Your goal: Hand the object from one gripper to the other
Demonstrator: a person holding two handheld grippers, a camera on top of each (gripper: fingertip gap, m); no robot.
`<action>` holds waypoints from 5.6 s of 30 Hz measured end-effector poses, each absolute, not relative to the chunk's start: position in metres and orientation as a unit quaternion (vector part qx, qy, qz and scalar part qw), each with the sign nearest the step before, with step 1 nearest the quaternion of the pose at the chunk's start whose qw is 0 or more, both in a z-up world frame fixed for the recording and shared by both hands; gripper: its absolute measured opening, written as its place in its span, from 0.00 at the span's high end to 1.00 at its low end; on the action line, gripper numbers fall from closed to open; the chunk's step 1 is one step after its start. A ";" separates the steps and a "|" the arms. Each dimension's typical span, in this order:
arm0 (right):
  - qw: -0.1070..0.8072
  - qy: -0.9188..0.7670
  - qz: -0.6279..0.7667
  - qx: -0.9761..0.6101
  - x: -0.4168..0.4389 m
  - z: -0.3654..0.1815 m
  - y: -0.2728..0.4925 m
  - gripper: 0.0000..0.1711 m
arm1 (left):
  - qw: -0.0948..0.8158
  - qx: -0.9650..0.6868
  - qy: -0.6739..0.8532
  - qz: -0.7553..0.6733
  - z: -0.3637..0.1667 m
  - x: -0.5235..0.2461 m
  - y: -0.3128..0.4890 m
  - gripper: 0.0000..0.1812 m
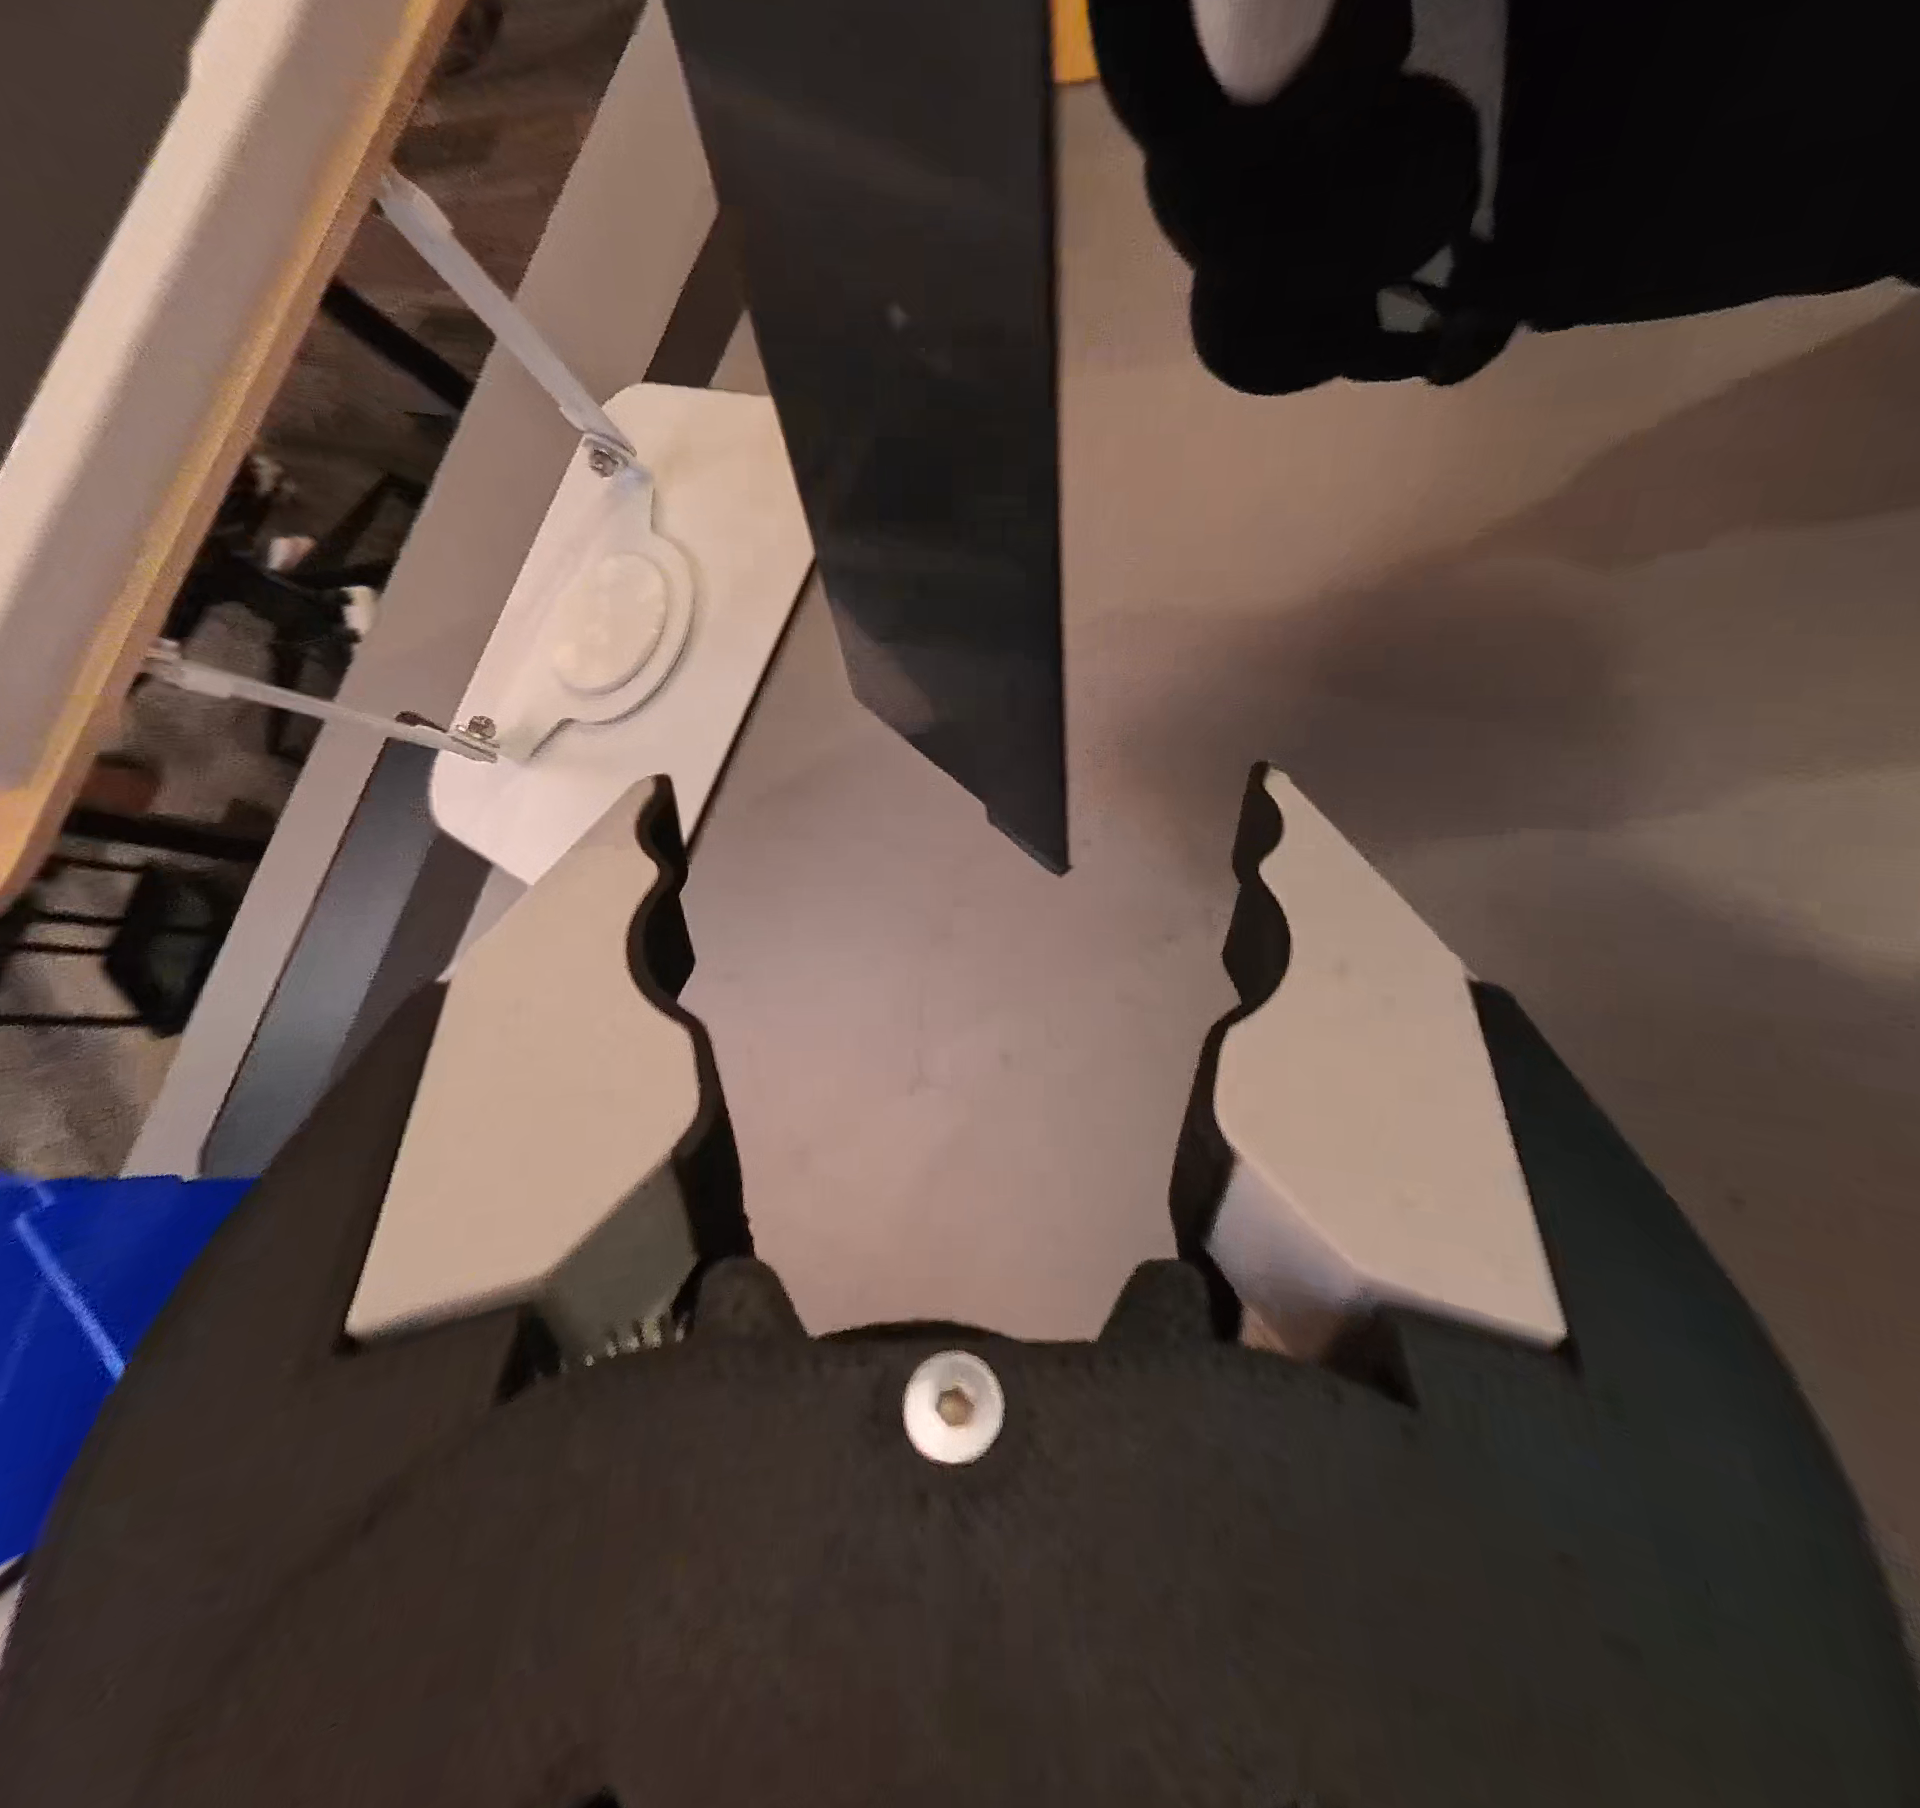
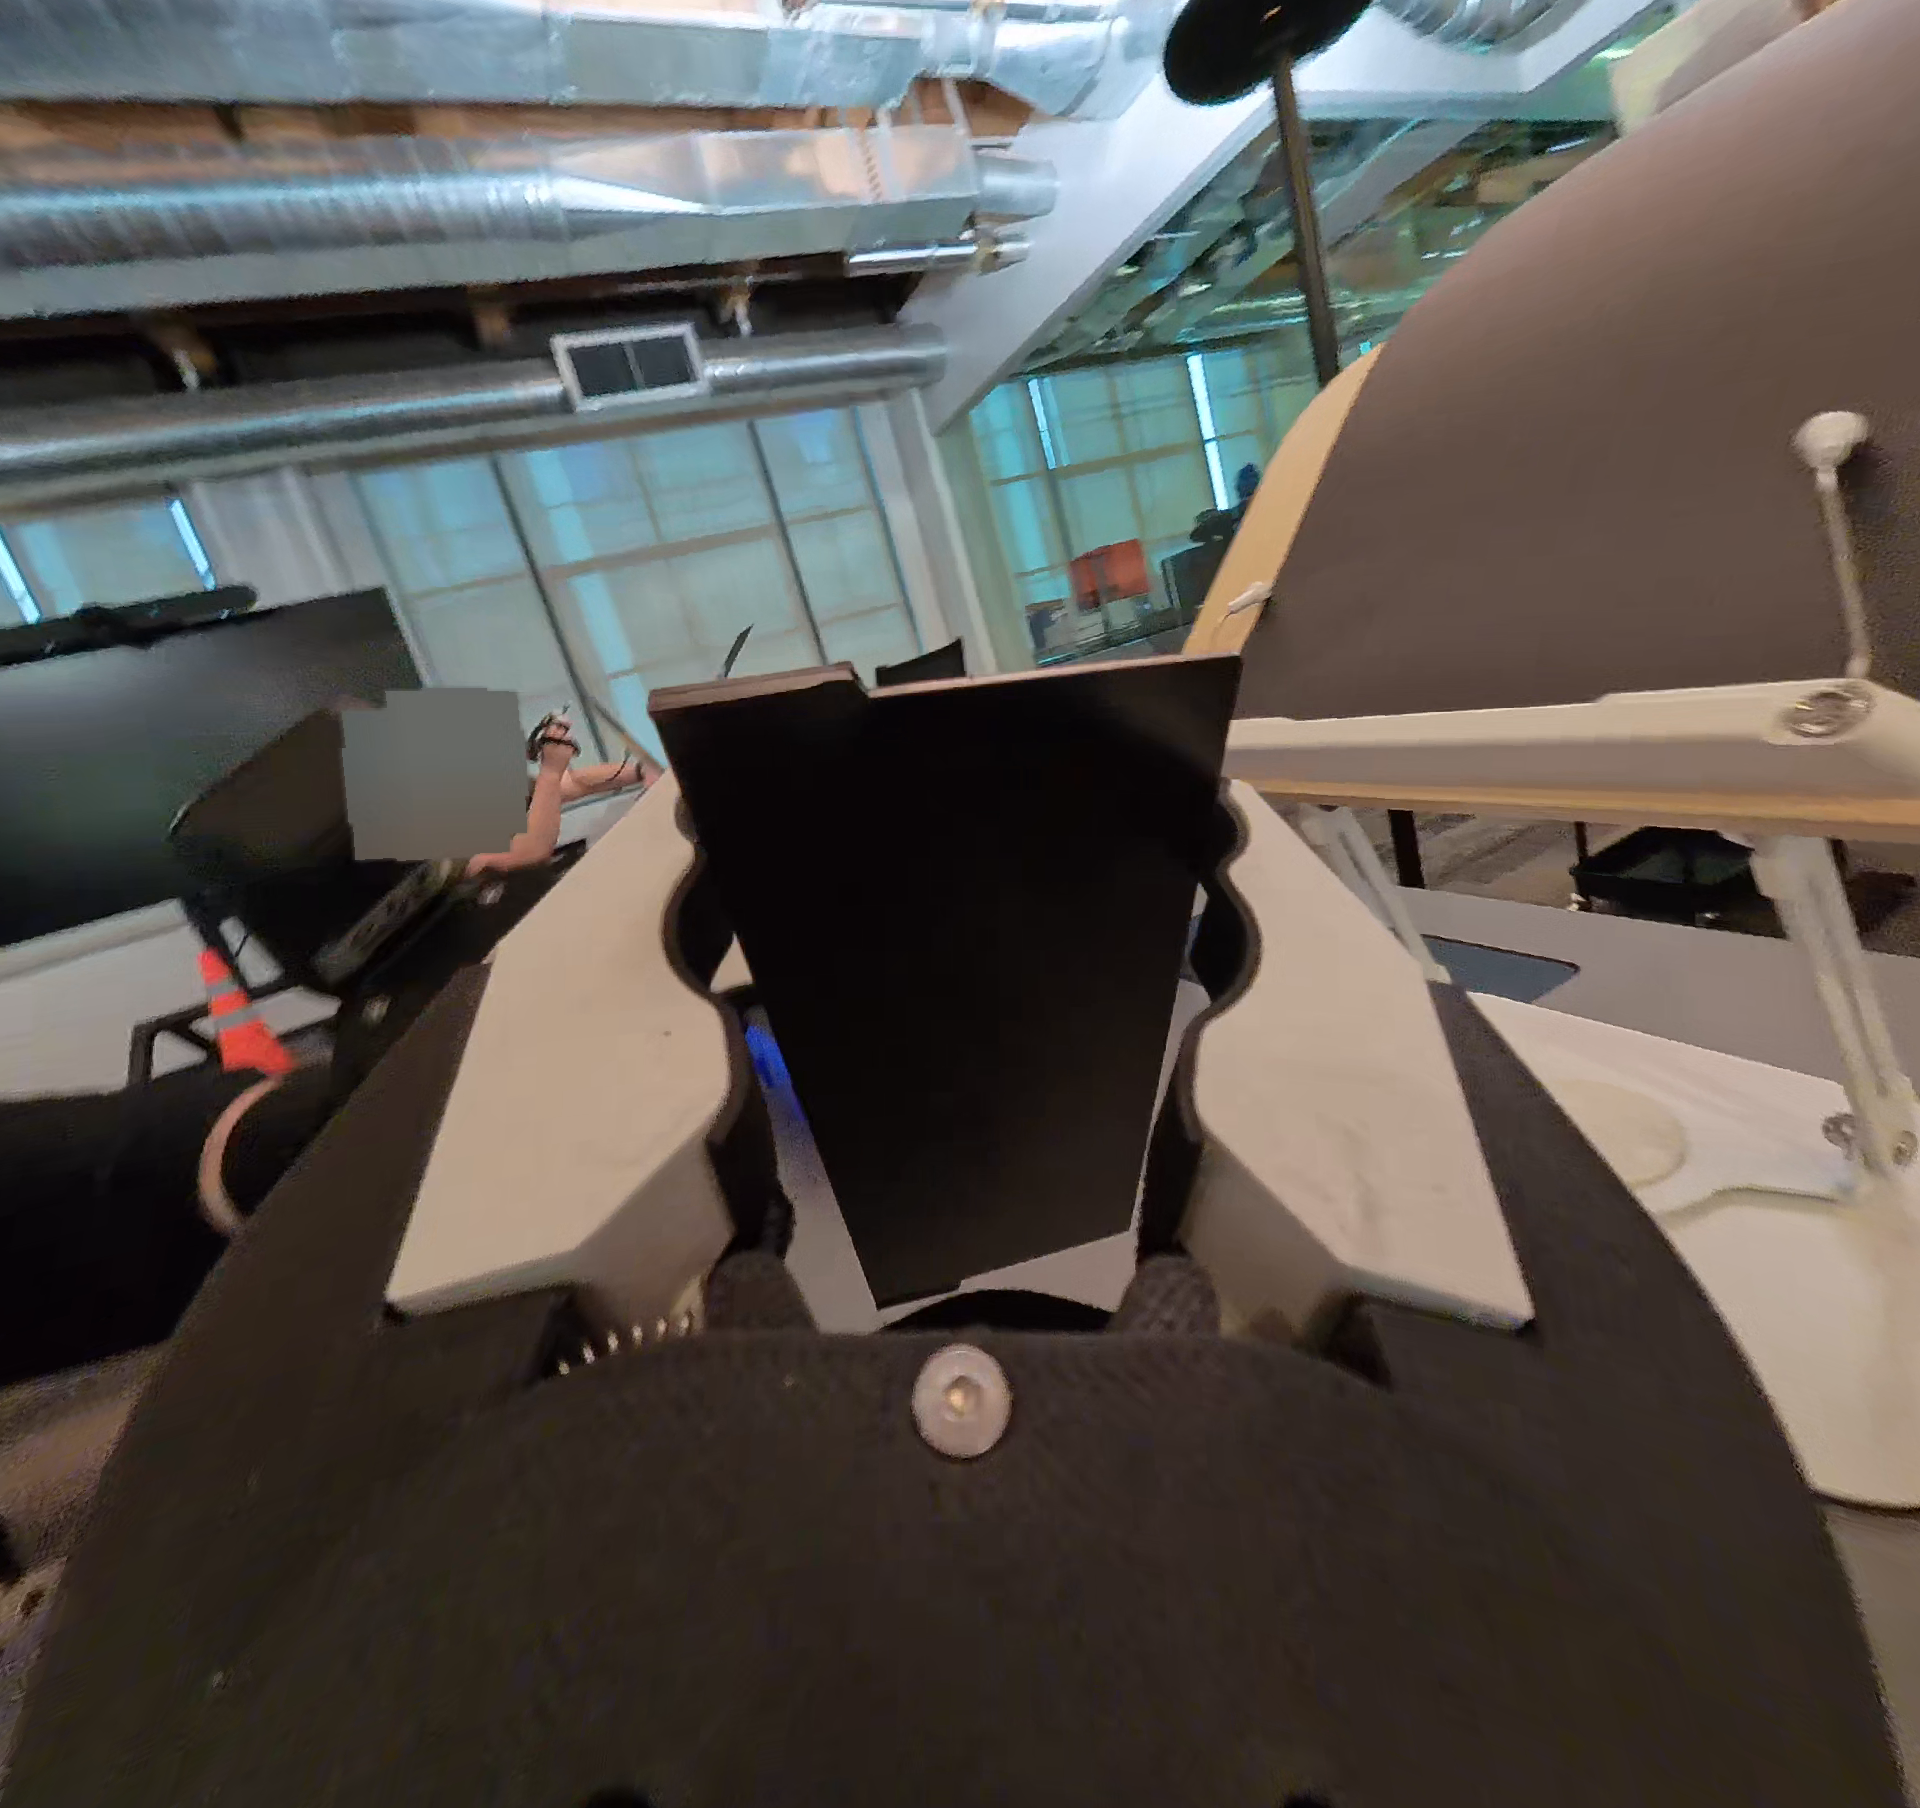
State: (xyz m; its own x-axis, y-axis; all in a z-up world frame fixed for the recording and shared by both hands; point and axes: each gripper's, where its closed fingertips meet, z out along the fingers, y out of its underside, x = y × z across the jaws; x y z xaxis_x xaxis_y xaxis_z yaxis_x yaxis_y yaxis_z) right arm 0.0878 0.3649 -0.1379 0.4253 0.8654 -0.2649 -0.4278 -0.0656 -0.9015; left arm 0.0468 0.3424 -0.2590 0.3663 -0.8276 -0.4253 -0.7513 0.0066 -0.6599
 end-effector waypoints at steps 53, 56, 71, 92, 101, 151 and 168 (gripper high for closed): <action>0.529 -0.309 0.618 -0.492 0.044 -0.172 0.326 1.00 | 0.348 -0.658 0.443 -0.499 -0.231 0.073 0.304 1.00; 0.535 -0.303 0.611 -0.499 0.046 -0.173 0.330 1.00 | 0.361 -0.664 0.442 -0.483 -0.233 0.072 0.308 0.97; 0.530 -0.192 0.645 -0.515 0.066 -0.168 0.356 1.00 | 0.579 -0.686 0.427 -0.103 -0.228 0.044 0.355 0.45; 0.547 -0.232 0.571 -0.566 0.038 -0.185 0.347 1.00 | 0.558 -0.660 0.490 0.115 -0.247 0.059 0.366 0.51; 0.559 -0.287 0.545 -0.555 0.030 -0.179 0.338 0.79 | 0.561 -0.675 0.478 0.035 -0.244 0.059 0.361 0.51; 0.467 -0.500 0.479 -0.551 0.005 -0.218 0.290 0.45 | 0.414 -0.664 0.519 -0.344 -0.181 0.091 0.292 0.25; 0.446 -0.539 0.465 -0.542 -0.002 -0.233 0.276 0.42 | 0.391 -0.666 0.507 -0.382 -0.185 0.086 0.293 0.52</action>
State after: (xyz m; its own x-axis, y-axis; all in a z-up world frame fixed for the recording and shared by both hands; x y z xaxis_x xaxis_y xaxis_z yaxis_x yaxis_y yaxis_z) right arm -0.0025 0.2762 -0.2333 -0.0146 0.9996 -0.0230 0.1697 -0.0202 -0.9853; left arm 0.0864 0.2926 -0.1847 0.1930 -0.9748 0.1122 -0.3760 -0.1791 -0.9091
